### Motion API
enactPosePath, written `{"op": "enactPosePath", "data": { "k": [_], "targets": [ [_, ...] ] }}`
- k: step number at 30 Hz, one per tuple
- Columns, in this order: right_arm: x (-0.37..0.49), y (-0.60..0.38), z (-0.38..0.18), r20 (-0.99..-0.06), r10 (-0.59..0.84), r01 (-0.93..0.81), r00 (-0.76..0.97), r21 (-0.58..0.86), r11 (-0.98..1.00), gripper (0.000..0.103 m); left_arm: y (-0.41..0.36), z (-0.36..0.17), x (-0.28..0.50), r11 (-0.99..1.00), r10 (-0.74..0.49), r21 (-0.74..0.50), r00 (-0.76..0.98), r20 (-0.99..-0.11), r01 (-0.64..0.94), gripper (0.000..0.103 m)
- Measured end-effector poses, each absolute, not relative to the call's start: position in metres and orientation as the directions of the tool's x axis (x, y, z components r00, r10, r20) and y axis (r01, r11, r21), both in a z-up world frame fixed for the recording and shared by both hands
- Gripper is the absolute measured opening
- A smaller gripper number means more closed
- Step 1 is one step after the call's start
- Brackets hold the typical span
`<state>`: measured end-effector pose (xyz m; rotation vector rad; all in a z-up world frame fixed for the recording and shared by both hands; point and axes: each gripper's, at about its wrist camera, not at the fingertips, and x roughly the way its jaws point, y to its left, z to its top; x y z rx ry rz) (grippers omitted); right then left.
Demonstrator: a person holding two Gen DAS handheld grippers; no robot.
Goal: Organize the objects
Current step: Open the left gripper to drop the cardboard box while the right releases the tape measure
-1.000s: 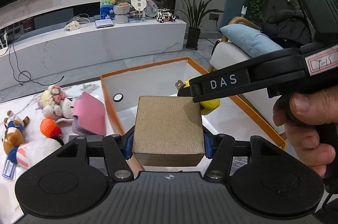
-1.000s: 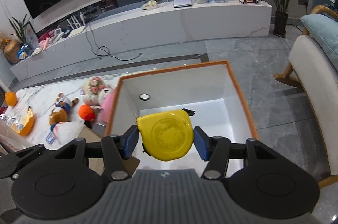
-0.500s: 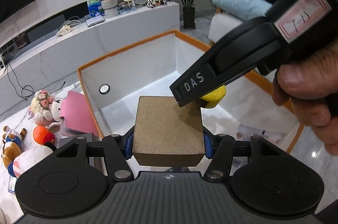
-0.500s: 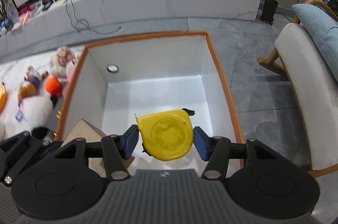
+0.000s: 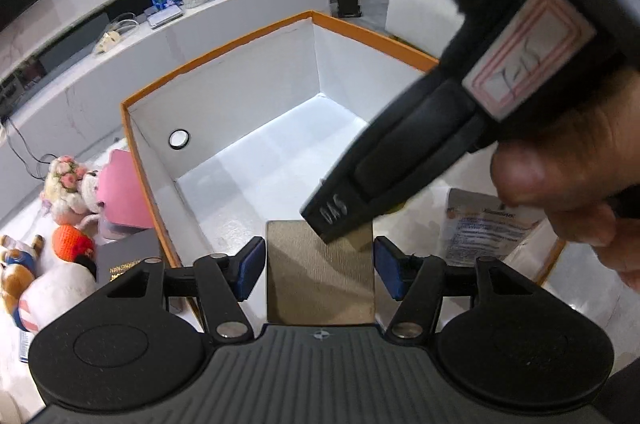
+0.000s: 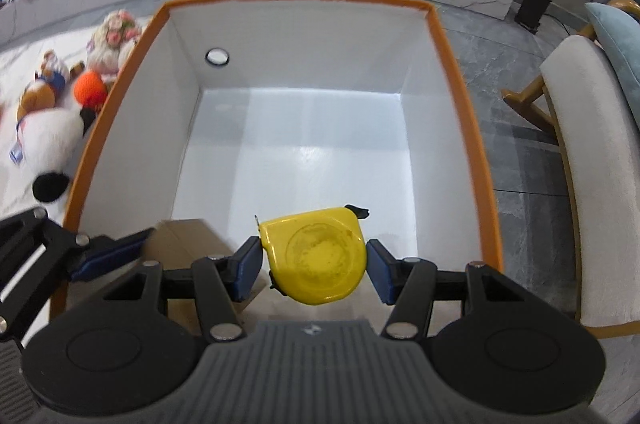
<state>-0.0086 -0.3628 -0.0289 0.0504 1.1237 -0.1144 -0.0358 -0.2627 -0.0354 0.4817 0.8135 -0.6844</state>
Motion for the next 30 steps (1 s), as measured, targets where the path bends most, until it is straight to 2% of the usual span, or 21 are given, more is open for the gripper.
{"op": "enactPosePath", "data": {
  "k": [9,14,30],
  "targets": [
    [-0.008,-0.361,-0.035,-0.911,-0.089,0.109,0.403,-0.049,0.993,0.059,-0.267,-0.037,-0.04,0.685,-0.353,0.155,0.51,-0.784,0.712,0.072],
    [-0.008,-0.365,-0.029,-0.896,-0.11,0.137,0.43,-0.055,0.989,0.065,-0.266,-0.037,-0.04,0.689,-0.357,0.151,0.513,-0.781,0.709,0.072],
    [-0.008,-0.365,-0.016,-0.869,-0.11,0.16,0.482,-0.036,0.986,0.066,-0.242,-0.008,-0.034,0.734,-0.407,0.12,0.574,-0.71,0.669,0.073]
  ]
}}
